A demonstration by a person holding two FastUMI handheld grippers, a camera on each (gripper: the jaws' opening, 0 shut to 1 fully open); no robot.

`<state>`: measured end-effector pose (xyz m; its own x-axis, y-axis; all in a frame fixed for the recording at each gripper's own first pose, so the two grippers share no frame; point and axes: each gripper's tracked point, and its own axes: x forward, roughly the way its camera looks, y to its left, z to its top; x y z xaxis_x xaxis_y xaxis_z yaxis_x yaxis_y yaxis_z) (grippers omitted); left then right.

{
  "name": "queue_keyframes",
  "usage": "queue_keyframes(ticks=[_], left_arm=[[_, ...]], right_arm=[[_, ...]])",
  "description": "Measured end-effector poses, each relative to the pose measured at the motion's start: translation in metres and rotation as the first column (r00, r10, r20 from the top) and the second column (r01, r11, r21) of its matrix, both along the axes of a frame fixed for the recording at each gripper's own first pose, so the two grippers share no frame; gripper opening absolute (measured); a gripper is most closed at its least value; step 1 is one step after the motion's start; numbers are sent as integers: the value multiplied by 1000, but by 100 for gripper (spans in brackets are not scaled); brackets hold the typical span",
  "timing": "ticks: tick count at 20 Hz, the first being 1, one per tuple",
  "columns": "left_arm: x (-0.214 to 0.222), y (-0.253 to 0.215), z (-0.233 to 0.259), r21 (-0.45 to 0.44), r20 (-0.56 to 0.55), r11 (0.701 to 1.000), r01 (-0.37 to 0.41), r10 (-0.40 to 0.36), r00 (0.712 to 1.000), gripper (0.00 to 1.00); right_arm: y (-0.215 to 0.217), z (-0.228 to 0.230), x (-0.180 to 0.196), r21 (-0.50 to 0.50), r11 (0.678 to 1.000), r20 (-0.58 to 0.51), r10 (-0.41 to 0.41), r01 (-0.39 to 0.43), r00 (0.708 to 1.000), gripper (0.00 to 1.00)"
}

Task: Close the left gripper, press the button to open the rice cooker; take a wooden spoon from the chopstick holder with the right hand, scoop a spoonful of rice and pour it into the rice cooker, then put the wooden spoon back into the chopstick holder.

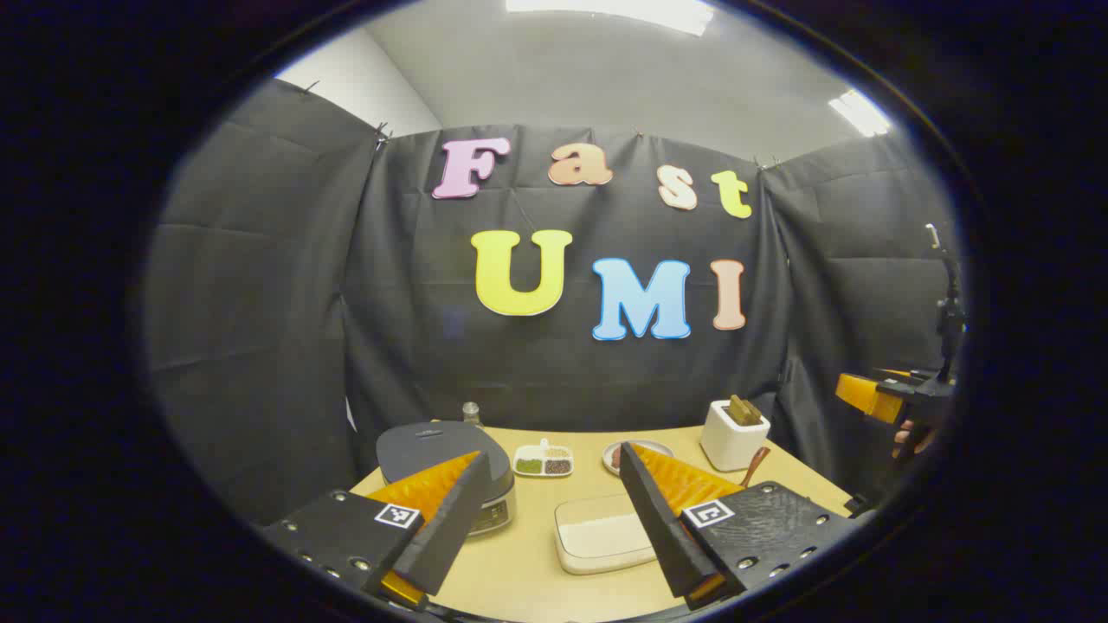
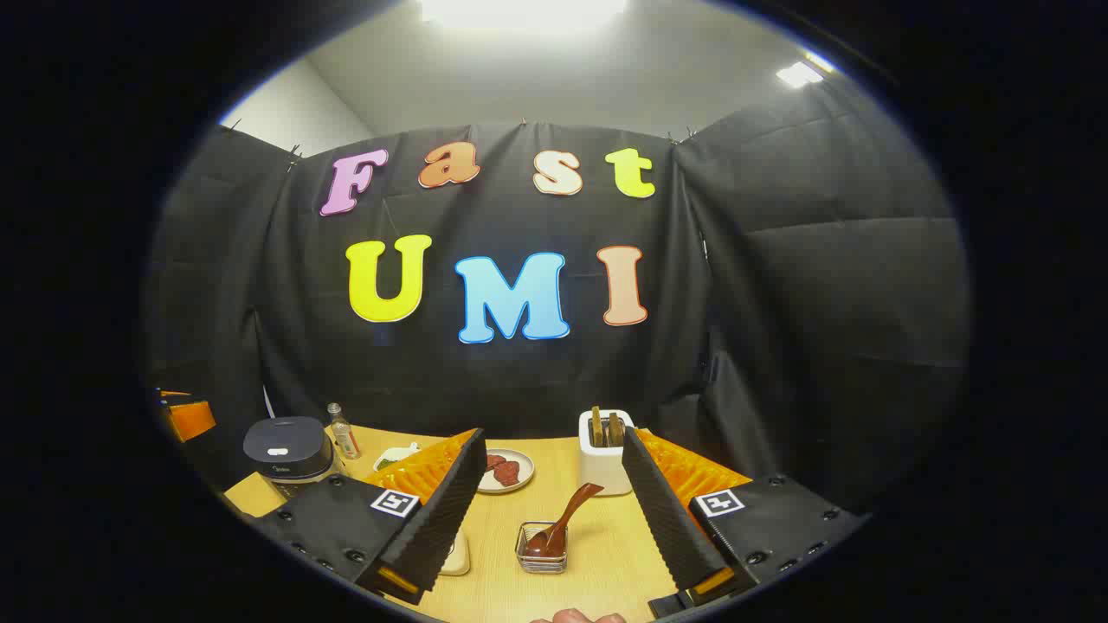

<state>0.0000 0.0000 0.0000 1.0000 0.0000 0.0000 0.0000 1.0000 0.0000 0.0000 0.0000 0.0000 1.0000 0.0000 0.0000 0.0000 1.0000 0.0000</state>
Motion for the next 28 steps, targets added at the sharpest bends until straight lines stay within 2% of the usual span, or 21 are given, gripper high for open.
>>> queue_keyframes(ticks=[5,9,14,15,19,21,23,26,28], left_arm=[[24,-7,5,4,-6,1000,10,-10,1000,92],[38,-5,8,0,-11,1000,2,-2,1000,94],[39,7,9,-2,-23,999,-54,54,998,92],[40,10,10,-1,-29,997,-72,72,997,94],[34,26,16,12,-25,991,-132,132,991,93],[39,33,16,11,-33,991,-131,131,991,92],[47,45,16,29,-22,991,-133,134,991,94],[65,54,10,-9,-53,996,-87,87,995,92],[73,80,21,-13,-38,995,-100,99,994,64]], right_arm=[[-8,-11,9,12,1000,-33,-8,8,999,97],[-17,-20,15,14,999,-54,-29,30,998,100],[-22,-32,25,18,1000,-69,0,1,998,100],[-21,-34,27,19,1000,-73,13,-12,997,97],[-17,-36,44,13,999,-84,37,-36,996,99],[-15,-40,48,8,1000,-96,24,-24,995,96],[-8,-36,51,12,1000,-87,8,-7,996,99],[6,-35,51,14,999,-98,-28,30,995,96],[20,-34,51,10,999,-90,-39,40,995,99]])
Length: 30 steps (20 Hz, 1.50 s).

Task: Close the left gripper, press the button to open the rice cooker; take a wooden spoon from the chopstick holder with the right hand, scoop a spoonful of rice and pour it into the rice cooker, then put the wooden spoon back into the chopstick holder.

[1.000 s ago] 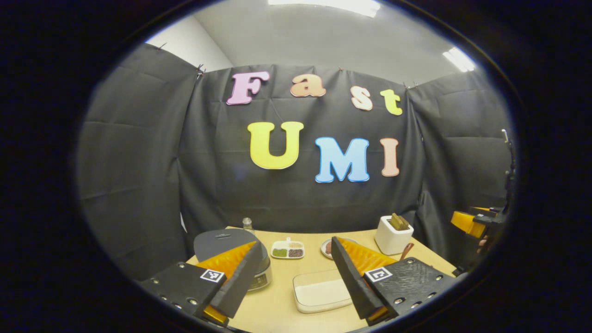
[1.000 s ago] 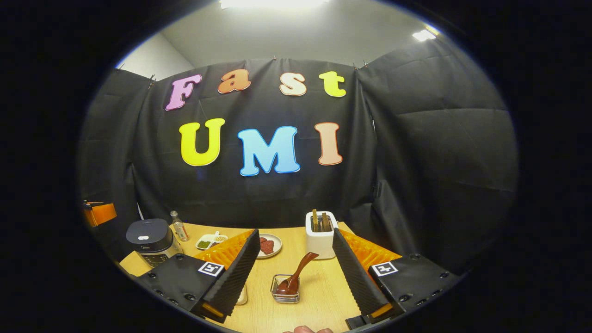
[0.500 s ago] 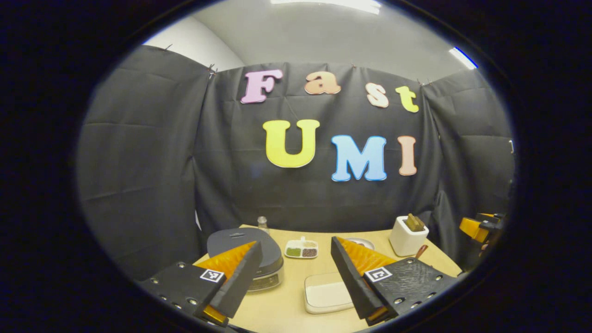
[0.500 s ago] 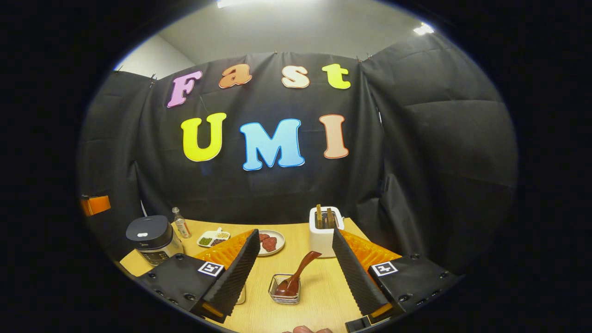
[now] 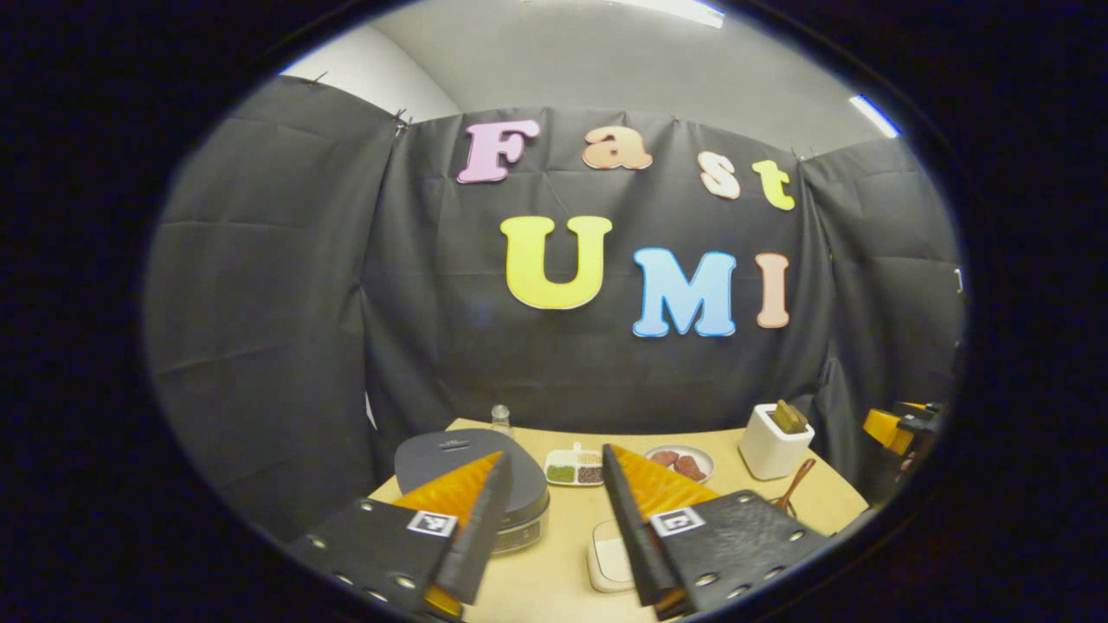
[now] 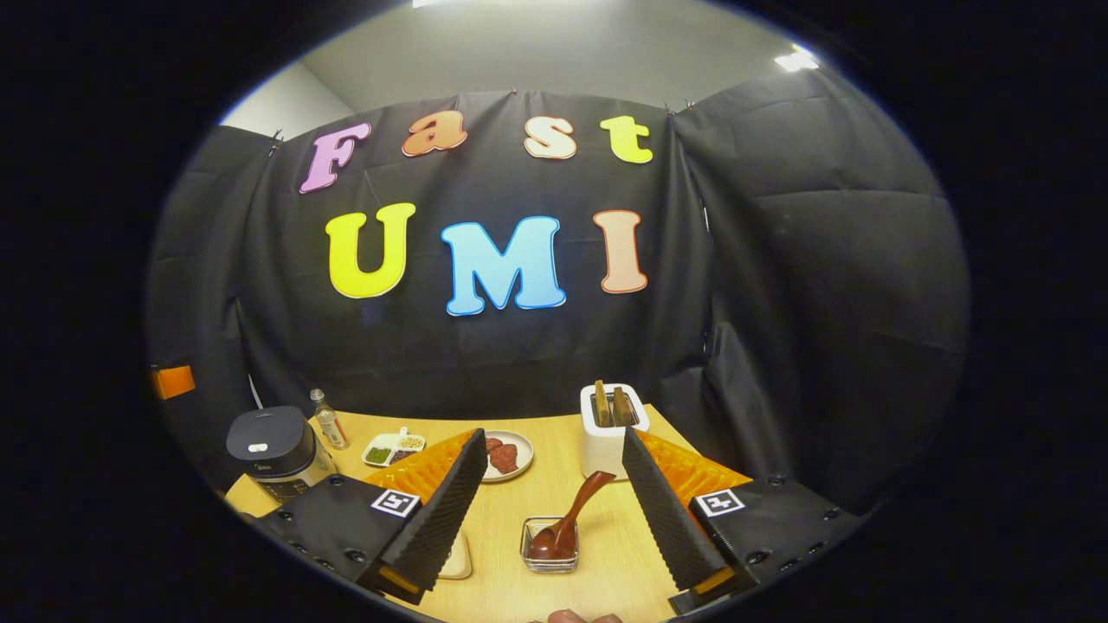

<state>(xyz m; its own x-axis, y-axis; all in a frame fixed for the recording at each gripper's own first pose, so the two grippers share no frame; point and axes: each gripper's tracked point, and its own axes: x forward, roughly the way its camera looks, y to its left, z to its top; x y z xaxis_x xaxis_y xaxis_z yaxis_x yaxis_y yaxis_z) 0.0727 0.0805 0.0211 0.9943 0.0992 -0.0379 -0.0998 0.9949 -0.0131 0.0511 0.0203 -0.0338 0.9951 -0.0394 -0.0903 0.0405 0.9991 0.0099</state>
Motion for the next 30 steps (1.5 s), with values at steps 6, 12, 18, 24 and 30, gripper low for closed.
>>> queue_keyframes(ticks=[6,12,18,24,30], left_arm=[[27,70,-4,94,-90,995,-27,35,995,5],[59,80,-54,-171,-240,983,73,-113,964,0],[95,97,-109,-236,-344,963,131,-209,915,1],[131,93,-179,-263,-496,953,150,-267,826,1],[153,94,-198,-253,-533,951,179,-292,794,1]], right_arm=[[31,-5,-4,-24,999,-11,-30,30,999,99],[67,-35,-22,-22,1000,-66,-17,15,998,97],[90,-48,-42,-70,997,-49,-27,23,998,99],[102,-38,-52,-124,992,10,-34,35,999,100],[104,-49,-51,-139,989,-23,-59,55,998,100]])
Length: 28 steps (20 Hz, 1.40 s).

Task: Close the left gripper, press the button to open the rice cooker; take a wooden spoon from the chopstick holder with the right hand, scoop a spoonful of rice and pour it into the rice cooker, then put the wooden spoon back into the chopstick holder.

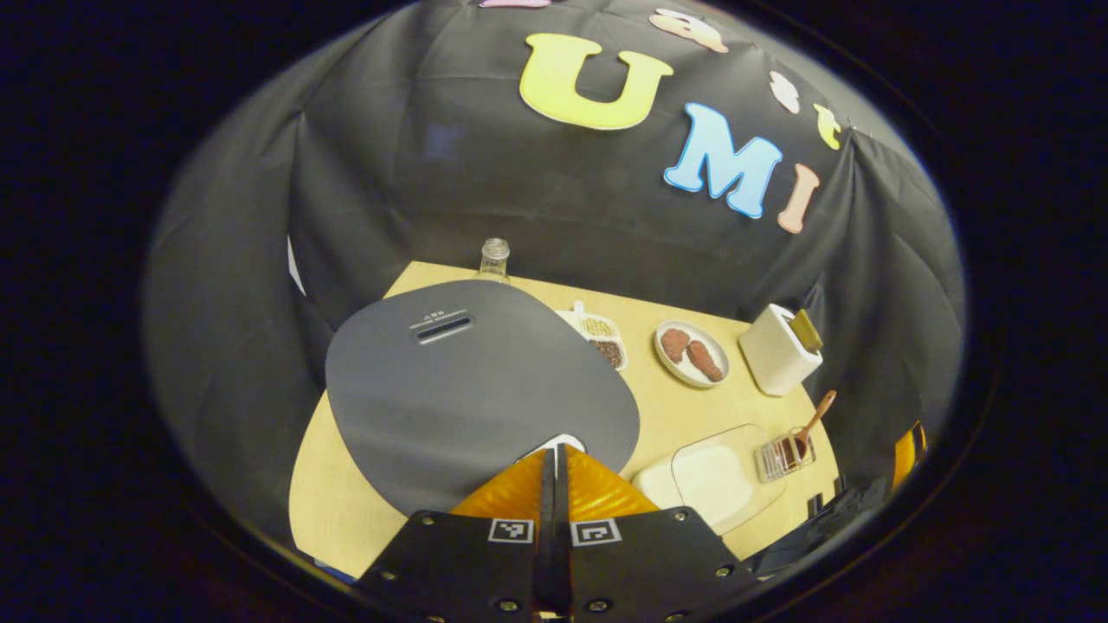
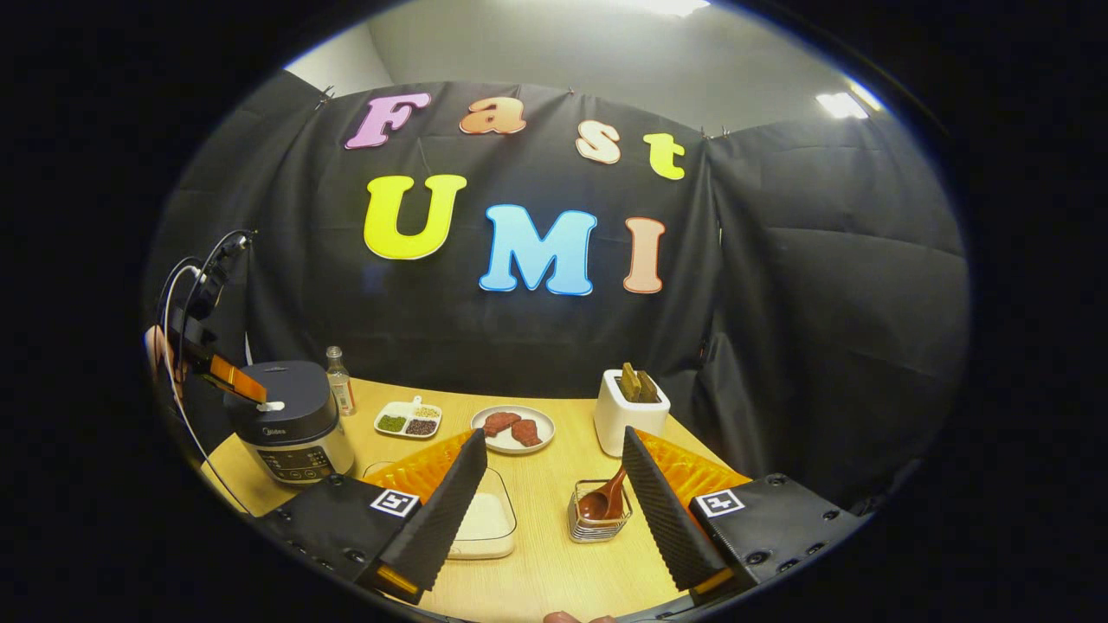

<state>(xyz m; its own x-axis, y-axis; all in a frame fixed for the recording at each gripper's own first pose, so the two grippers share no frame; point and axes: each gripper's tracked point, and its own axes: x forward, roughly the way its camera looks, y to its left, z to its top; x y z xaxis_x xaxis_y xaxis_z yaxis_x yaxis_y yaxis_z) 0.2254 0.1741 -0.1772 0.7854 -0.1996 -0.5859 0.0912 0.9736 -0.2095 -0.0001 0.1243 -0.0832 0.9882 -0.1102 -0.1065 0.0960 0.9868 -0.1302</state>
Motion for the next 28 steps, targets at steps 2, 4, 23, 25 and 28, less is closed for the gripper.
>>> queue_keyframes(ticks=[2,4,23,25,28], left_arm=[[3,-5,-5,-1,-14,1000,22,-22,1000,1],[5,-7,-6,6,-6,999,34,-34,999,1],[4,-21,-19,6,-44,997,72,-72,996,2],[4,-22,-19,61,-53,996,71,-68,996,2],[5,-23,-16,152,-66,987,50,-40,997,2]], right_arm=[[0,-6,0,4,1000,-18,-10,10,1000,97],[2,-12,1,3,1000,-36,-17,17,999,100],[-7,-27,16,3,1000,-136,-8,8,991,99],[-16,-22,22,11,1000,-130,2,0,992,98],[-34,-19,37,29,999,-129,17,-14,991,98]])
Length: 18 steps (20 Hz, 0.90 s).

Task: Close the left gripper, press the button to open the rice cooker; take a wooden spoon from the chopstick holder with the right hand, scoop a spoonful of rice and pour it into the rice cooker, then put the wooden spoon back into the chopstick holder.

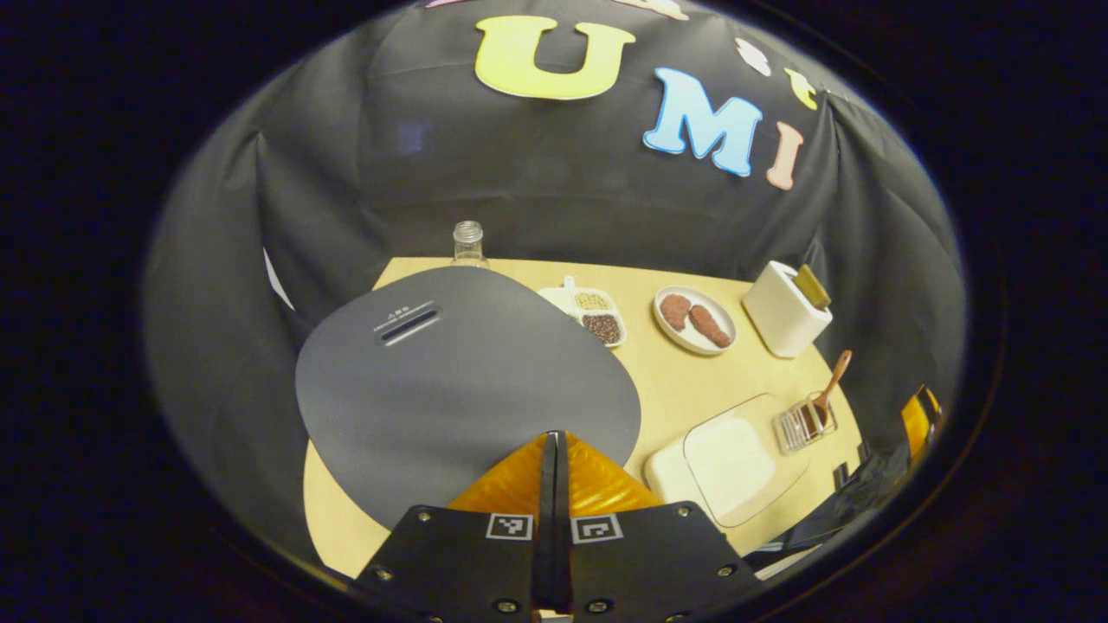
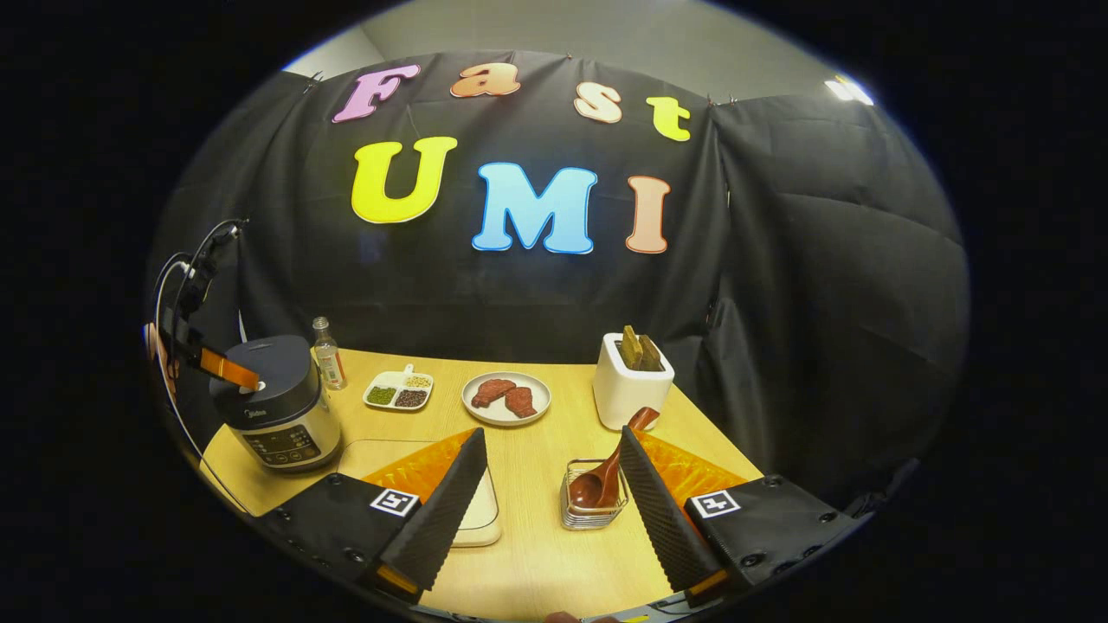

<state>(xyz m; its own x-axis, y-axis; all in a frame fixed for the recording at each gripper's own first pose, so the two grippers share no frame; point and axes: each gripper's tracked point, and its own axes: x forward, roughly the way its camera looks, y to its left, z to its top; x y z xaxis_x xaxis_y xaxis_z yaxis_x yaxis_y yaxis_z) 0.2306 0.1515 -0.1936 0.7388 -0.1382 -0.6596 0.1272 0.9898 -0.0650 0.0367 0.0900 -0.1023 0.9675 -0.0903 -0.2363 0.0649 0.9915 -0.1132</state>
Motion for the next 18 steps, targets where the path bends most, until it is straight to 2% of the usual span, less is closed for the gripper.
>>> queue_keyframes(ticks=[3,6,9,11,13,14,15,17,18], left_arm=[[2,2,10,30,-3,995,-97,97,995,2],[3,1,22,64,12,985,-158,157,987,2],[7,8,69,107,153,967,-233,215,965,2],[16,21,117,124,314,937,-327,276,909,2],[12,37,163,117,448,887,-447,355,821,2],[6,39,180,88,504,873,-480,376,777,2],[0,34,195,42,544,876,-481,383,747,2],[-21,12,213,-70,576,896,-438,395,716,0],[-27,9,214,-115,580,898,-424,408,706,10]], right_arm=[[-19,3,17,41,999,-15,9,-8,1000,98],[-41,5,31,63,998,-17,-2,3,1000,98],[-59,4,44,85,996,-31,-8,11,999,98],[-70,1,50,88,996,-43,-18,22,999,98],[-81,-8,55,102,994,-69,-19,26,997,98],[-82,-15,59,105,994,-88,-15,24,996,98],[-84,-23,62,102,995,-113,-12,24,993,98],[-85,-35,65,112,994,-148,8,9,989,98],[-86,-38,68,118,993,-157,18,1,987,98]])
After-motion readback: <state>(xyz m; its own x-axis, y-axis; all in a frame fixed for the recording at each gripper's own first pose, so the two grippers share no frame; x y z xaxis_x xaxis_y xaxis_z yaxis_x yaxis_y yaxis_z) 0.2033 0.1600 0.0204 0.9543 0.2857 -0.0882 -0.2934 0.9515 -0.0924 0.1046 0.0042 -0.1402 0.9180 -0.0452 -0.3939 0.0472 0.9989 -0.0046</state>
